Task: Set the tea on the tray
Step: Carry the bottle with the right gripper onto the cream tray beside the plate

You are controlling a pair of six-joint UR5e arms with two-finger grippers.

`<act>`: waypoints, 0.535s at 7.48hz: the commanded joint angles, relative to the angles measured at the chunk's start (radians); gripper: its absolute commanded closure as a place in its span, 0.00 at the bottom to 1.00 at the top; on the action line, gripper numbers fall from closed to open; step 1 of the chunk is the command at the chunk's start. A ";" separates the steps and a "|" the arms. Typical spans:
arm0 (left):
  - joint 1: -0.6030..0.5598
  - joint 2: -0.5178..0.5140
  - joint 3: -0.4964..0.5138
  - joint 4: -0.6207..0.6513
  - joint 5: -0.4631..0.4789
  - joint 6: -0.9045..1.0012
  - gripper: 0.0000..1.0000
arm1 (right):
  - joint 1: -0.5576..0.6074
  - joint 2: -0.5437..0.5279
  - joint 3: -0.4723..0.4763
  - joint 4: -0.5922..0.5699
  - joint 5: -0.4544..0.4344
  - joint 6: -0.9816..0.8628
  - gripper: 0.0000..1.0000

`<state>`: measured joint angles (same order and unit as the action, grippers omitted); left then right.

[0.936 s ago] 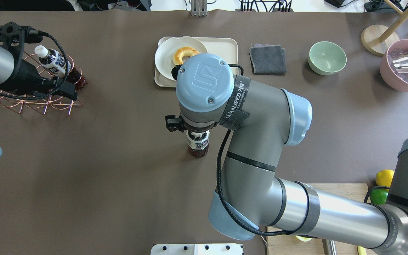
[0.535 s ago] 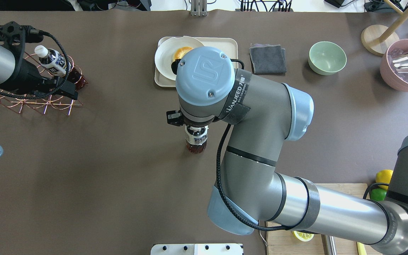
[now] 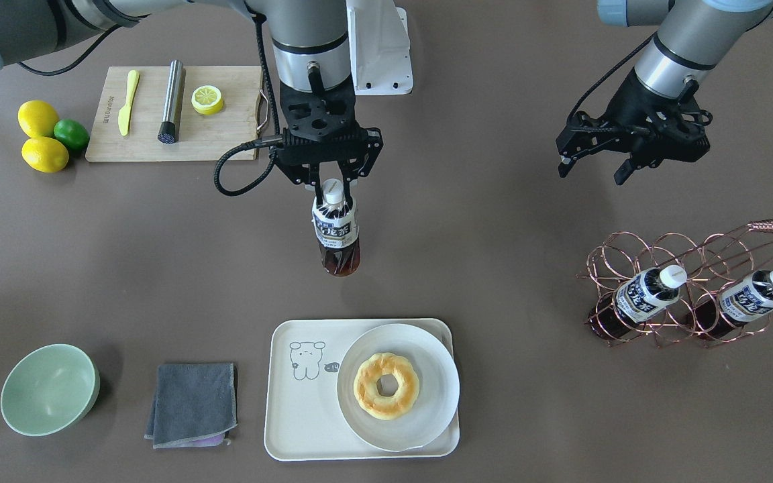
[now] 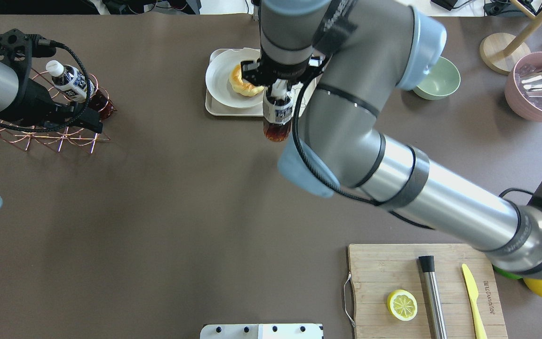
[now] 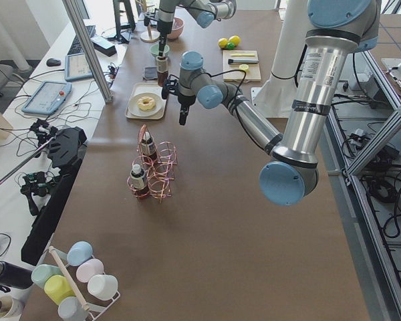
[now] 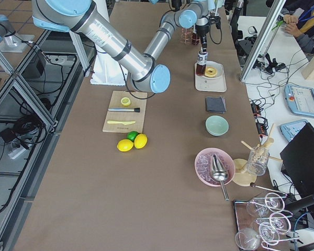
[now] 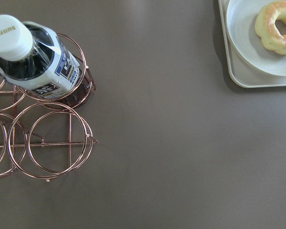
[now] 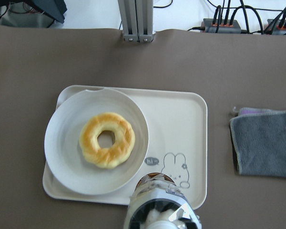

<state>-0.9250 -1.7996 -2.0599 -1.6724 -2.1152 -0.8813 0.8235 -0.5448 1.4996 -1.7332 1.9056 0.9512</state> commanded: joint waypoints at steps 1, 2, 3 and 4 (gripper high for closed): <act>-0.001 0.000 -0.005 0.000 0.000 -0.019 0.03 | 0.092 0.074 -0.324 0.220 0.029 -0.052 1.00; -0.001 0.000 -0.008 0.000 0.001 -0.034 0.03 | 0.101 0.078 -0.346 0.224 0.039 -0.080 1.00; -0.001 0.000 -0.011 0.000 0.001 -0.039 0.03 | 0.101 0.078 -0.383 0.242 0.041 -0.087 1.00; -0.001 0.000 -0.013 0.000 0.000 -0.041 0.03 | 0.088 0.075 -0.394 0.274 0.043 -0.083 1.00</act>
<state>-0.9264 -1.7994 -2.0688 -1.6721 -2.1142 -0.9146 0.9198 -0.4701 1.1496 -1.5060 1.9434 0.8755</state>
